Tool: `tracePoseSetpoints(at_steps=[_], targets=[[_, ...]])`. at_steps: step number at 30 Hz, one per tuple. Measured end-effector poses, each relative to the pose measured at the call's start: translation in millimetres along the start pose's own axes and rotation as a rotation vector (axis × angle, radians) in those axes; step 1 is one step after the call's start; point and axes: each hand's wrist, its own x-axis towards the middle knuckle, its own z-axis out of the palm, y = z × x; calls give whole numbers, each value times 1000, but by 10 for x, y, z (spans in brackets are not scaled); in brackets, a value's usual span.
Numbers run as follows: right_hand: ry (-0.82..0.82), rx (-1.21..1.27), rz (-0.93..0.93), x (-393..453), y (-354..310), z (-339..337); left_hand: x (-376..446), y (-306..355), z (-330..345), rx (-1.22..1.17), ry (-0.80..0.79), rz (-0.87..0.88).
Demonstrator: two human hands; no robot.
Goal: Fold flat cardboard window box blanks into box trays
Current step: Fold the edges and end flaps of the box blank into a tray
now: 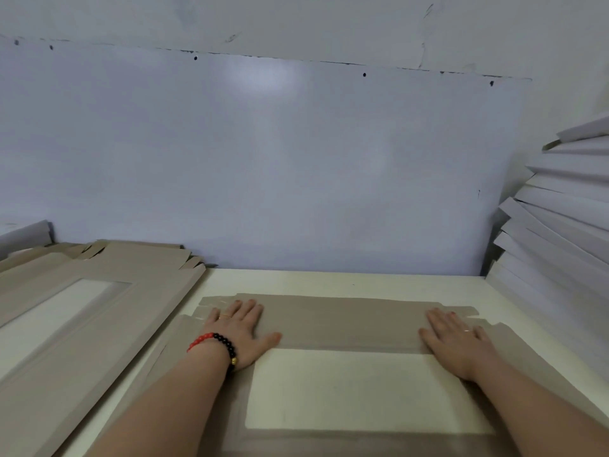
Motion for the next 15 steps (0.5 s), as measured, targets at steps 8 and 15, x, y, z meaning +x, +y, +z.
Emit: tracePoseSetpoints(at_steps=[8,15], targets=[[46,-10,173,-280,743,11,-90,-451,4,1,24,-138],[233,-163,324,-627,954,-98,-321,-544,-229,70,183,-125]])
